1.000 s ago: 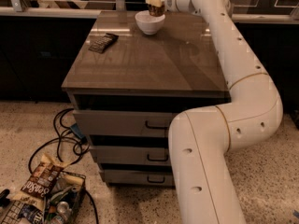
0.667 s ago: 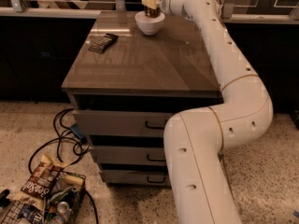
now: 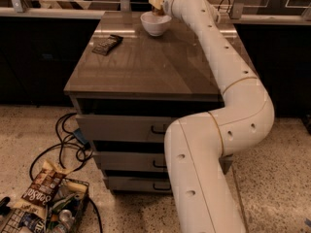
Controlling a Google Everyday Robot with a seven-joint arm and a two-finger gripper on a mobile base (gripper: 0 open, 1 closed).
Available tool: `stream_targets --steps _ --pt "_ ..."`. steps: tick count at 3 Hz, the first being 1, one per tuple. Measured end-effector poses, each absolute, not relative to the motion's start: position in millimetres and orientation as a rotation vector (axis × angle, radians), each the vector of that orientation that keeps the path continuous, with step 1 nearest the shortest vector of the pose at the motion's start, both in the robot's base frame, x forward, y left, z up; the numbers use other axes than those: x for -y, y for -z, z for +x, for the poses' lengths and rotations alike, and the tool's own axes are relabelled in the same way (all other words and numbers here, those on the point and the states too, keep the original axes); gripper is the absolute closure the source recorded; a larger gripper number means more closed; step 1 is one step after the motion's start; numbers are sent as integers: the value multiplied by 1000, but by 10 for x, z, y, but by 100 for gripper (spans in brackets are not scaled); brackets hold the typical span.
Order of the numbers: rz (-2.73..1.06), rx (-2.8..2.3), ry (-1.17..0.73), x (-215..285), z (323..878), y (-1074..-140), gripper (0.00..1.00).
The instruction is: Place orange can into white bowl
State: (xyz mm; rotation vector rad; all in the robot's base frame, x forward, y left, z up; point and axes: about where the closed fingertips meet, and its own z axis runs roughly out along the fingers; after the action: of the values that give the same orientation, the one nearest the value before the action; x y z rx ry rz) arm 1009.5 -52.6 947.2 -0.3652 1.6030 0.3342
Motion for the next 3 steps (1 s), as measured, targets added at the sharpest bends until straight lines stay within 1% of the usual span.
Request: stream_targets --steps 1,2,3 --pt "-368 -1612 -231 699 10134 -9501 100" --pt "-399 -1647 -208 756 10075 -9500 100" --pt "-429 -1641 -260 660 9995 -9561 100"
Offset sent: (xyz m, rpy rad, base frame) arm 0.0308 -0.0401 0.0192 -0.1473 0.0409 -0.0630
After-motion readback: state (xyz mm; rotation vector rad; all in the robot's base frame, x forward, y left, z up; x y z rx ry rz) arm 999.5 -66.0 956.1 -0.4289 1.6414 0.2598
